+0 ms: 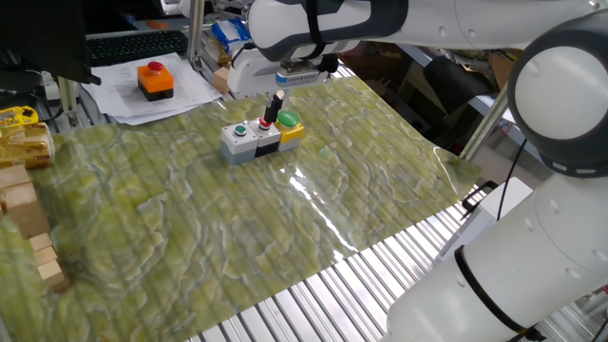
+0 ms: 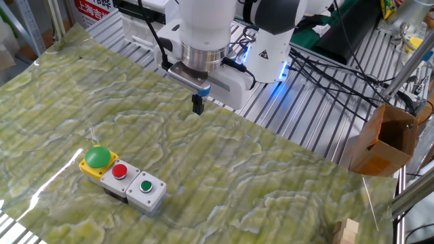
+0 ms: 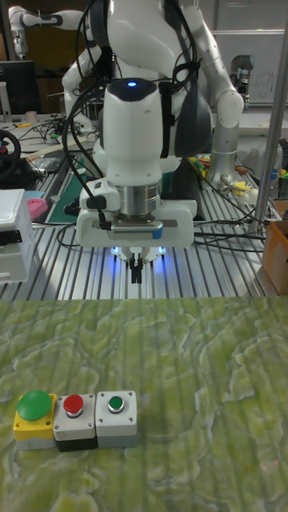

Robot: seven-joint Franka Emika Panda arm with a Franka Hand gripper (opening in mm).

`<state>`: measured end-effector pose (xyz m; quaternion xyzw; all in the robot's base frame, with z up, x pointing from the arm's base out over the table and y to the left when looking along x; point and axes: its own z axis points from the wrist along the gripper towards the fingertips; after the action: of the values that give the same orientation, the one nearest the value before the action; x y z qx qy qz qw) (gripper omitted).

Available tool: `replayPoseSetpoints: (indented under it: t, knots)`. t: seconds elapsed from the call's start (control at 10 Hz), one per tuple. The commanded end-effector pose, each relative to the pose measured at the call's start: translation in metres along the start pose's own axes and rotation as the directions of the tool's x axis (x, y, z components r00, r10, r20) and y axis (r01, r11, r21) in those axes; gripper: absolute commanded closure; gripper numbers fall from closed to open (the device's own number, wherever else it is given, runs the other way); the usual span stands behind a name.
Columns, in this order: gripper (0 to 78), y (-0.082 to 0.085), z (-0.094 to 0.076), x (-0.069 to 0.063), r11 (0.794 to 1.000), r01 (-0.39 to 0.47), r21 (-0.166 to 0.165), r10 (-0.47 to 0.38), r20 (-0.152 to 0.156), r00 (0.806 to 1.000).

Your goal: Press three buttons from left to right in sequence

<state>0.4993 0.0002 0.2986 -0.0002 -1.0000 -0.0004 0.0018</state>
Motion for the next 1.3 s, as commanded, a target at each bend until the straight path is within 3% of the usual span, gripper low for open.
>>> replayPoseSetpoints:
  t: [0.1,0.2,0.4,0.8,0.9,1.1,1.2,1.3]
  knots:
    - [77.6,0.0,0.0,0.0,1.0,0.001,0.001,-0.001,0.0,1.0]
    - [77.6,0.0,0.0,0.0,0.997,0.077,0.01,-0.078,0.023,0.997]
    - [77.6,0.0,0.0,0.0,0.996,0.081,0.041,-0.082,0.021,0.996]
    - [77.6,0.0,0.0,-0.001,0.995,0.087,0.04,-0.088,0.023,0.996]
    - [77.6,0.0,0.0,-0.008,0.995,0.094,0.04,-0.095,0.022,0.995]
    - [77.6,-0.002,-0.002,-0.033,0.993,0.111,0.036,-0.112,0.021,0.993]
    - [77.6,-0.002,-0.002,-0.033,0.993,0.111,0.036,-0.112,0.021,0.993]
    - [77.6,-0.011,-0.007,-0.06,0.991,0.136,0.007,-0.136,0.022,0.99]
